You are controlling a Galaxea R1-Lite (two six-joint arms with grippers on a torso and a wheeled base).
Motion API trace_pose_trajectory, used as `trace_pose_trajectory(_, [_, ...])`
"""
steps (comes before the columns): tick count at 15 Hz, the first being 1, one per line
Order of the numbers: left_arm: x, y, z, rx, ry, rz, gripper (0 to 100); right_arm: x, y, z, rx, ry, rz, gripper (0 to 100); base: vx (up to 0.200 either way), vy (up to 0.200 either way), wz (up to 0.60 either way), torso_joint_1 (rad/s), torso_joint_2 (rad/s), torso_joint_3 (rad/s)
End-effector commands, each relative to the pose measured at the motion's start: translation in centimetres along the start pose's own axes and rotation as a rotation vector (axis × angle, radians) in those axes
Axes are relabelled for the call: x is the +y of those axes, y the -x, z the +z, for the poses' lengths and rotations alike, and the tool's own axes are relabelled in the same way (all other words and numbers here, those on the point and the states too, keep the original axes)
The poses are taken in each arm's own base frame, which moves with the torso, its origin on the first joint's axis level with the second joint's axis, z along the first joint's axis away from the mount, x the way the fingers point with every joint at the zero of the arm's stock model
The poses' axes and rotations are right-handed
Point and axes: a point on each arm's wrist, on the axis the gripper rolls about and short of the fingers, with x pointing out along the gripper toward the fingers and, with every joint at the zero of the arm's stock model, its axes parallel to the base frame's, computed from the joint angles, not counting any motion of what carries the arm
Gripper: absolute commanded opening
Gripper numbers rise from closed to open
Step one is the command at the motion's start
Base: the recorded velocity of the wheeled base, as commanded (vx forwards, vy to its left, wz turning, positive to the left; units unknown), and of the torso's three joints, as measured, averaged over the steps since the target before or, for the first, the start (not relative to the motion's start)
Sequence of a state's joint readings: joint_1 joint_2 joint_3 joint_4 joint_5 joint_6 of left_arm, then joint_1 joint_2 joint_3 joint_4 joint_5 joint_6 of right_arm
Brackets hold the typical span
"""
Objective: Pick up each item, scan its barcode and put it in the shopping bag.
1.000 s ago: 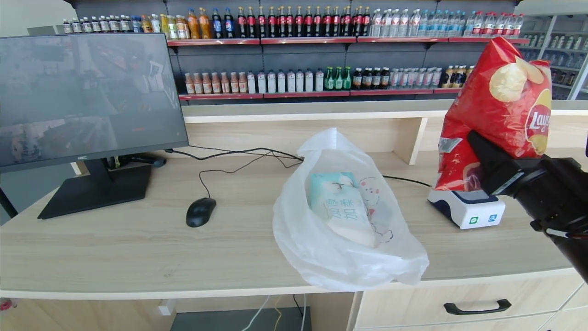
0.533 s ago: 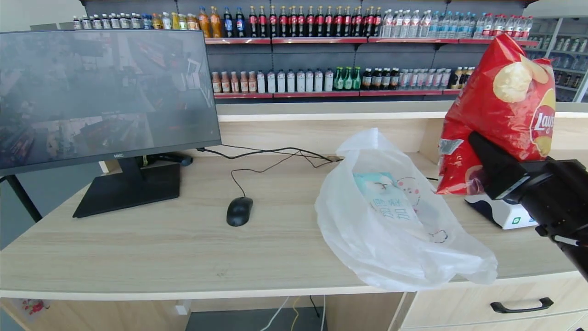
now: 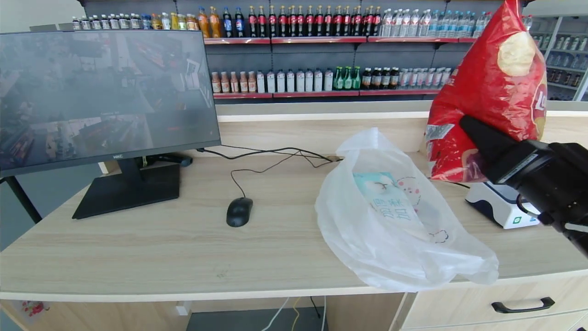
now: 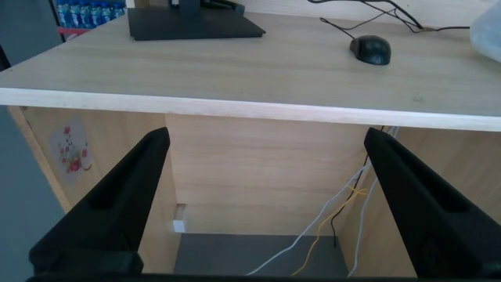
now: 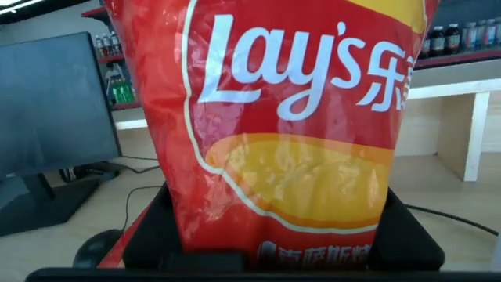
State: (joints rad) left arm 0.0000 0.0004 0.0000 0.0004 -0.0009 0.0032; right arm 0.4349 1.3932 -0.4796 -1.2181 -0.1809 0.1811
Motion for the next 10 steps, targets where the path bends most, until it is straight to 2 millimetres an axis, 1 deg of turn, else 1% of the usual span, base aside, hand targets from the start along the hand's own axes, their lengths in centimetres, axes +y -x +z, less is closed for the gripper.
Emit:
trace_pose_trajectory(1, [0.0,0.0,0.0,-0.001,0.000,-0.001,100,0.9,-0.1,3.0,-0.019,-0.124,0.023,0,0.000,0.000,0.00,0.000,0.00,0.000])
trace_pose_trajectory(3, [0.0,0.0,0.0,-0.001,0.000,0.001,100,2.3,-0.2,3.2,0.114,-0.278,0.048,0,0.000,0.000,0.00,0.000,0.00,0.000])
trace_pose_trajectory(4, [0.0,0.0,0.0,-0.001,0.000,0.001,100,2.8,-0.2,2.6,0.195,-0.354,0.046,0,0.000,0.000,0.00,0.000,0.00,0.000])
trace_pose_trajectory(5, [0.0,0.0,0.0,-0.001,0.000,-0.001,100,2.9,-0.4,1.6,0.274,-0.415,0.024,0,0.000,0.000,0.00,0.000,0.00,0.000])
trace_pose_trajectory(7, [0.0,0.0,0.0,-0.001,0.000,0.001,100,3.1,-1.5,-0.1,0.346,-0.480,-0.008,0,0.000,0.000,0.00,0.000,0.00,0.000])
trace_pose_trajectory(8, [0.0,0.0,0.0,-0.001,0.000,-0.001,100,3.0,-2.4,-1.4,0.379,-0.497,-0.039,0,0.000,0.000,0.00,0.000,0.00,0.000])
trace_pose_trajectory(9, [0.0,0.0,0.0,-0.001,0.000,0.001,100,2.1,-3.2,-2.0,0.382,-0.506,-0.079,0,0.000,0.000,0.00,0.000,0.00,0.000])
trace_pose_trajectory(10, [0.0,0.0,0.0,-0.001,0.000,-0.001,100,1.5,-3.9,-1.9,0.371,-0.514,-0.098,0,0.000,0.000,0.00,0.000,0.00,0.000])
